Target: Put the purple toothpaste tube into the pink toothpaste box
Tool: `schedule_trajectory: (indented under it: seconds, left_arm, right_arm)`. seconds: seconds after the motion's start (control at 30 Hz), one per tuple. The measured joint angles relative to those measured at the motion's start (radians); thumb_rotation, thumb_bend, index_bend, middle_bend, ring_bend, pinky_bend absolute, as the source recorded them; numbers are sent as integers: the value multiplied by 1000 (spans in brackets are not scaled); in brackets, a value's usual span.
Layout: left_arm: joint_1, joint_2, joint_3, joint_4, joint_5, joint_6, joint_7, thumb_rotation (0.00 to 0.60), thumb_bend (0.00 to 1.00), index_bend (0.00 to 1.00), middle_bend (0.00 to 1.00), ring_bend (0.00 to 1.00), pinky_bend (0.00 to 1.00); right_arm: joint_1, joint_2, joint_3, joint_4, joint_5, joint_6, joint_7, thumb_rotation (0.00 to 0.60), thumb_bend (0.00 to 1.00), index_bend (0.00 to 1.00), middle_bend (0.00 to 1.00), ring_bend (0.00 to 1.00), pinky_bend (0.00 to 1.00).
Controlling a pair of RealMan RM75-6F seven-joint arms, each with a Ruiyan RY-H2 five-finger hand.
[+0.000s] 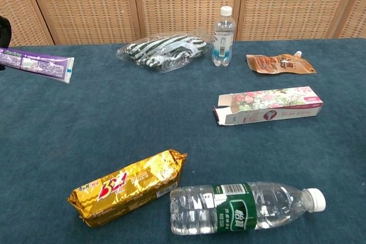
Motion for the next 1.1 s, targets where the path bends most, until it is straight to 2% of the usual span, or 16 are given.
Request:
schedule_trajectory:
  seconds: [0.27, 0.53, 0.77, 1.1]
  left_arm:
    - [6, 13, -4, -22, 25, 16, -5, 600, 321, 816, 689, 553, 551]
    - [8, 23, -7, -45, 42, 28, 11, 600, 320, 816, 689, 553, 551]
    - [11, 23, -10, -55, 45, 29, 24, 600, 320, 816, 689, 553, 551]
    - [9, 7, -10, -40, 49, 18, 28, 600, 321, 816, 689, 553, 551]
  right_arm:
    - [150, 31, 59, -86, 79, -227, -82, 600, 5, 111, 0, 0, 0]
    - [284, -6, 92, -95, 263, -424, -218, 600, 4, 118, 0, 0, 0]
    - [367, -96, 102, -36, 391, -510, -282, 600, 5, 131, 0, 0, 0]
    - [460, -202, 107, 71, 477, -547, -341, 600, 4, 144, 0, 0, 0]
